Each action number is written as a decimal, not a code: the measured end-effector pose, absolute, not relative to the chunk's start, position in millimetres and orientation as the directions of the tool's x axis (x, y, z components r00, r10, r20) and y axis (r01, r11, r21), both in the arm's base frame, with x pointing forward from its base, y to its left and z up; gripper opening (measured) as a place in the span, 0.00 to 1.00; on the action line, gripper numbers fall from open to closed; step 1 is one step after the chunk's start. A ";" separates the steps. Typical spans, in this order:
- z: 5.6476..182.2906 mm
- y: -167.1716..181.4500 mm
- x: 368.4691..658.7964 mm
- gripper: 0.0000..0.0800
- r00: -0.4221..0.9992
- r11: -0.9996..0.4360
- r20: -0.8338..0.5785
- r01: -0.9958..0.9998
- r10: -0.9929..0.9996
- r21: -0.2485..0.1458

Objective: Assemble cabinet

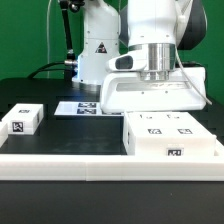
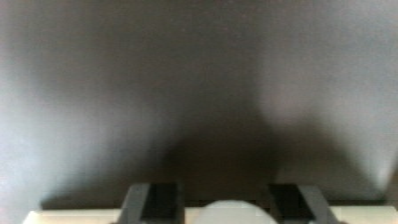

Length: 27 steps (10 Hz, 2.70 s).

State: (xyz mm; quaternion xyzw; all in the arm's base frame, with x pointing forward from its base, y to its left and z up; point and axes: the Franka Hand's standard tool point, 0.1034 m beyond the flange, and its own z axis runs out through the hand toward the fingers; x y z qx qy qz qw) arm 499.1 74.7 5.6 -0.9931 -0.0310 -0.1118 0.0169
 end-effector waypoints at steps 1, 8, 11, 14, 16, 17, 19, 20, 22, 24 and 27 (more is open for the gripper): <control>5.6 74.7 499.1 0.26 0.973 -0.998 0.223 0.065 0.058 -0.027; 24.4 77.6 498.4 0.00 0.974 -0.997 0.218 0.070 0.061 -0.034; 57.4 81.6 504.6 0.00 0.980 -0.996 0.186 0.074 0.063 -0.054; 56.3 81.6 502.9 0.00 0.983 -0.996 0.175 0.074 0.063 -0.055; 56.2 81.3 502.8 0.00 0.983 -0.996 0.175 0.073 0.062 -0.055; 56.2 80.1 503.0 0.00 0.983 -0.996 0.174 0.071 0.060 -0.055; 69.6 78.2 504.2 0.00 0.985 -0.996 0.162 0.067 0.056 -0.062; 78.6 77.2 505.1 0.00 0.986 -0.996 0.156 0.065 0.054 -0.067; 92.5 80.8 506.8 0.00 0.988 -0.995 0.143 0.063 0.052 -0.075; 94.3 82.4 509.3 0.00 0.988 -0.995 0.144 0.067 0.055 -0.077; 93.9 82.4 509.0 0.00 0.988 -0.995 0.143 0.067 0.055 -0.077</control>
Offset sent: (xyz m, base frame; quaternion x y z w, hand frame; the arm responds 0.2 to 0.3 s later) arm 0.0000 0.0000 0.0000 0.0000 0.0000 0.0000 1.0000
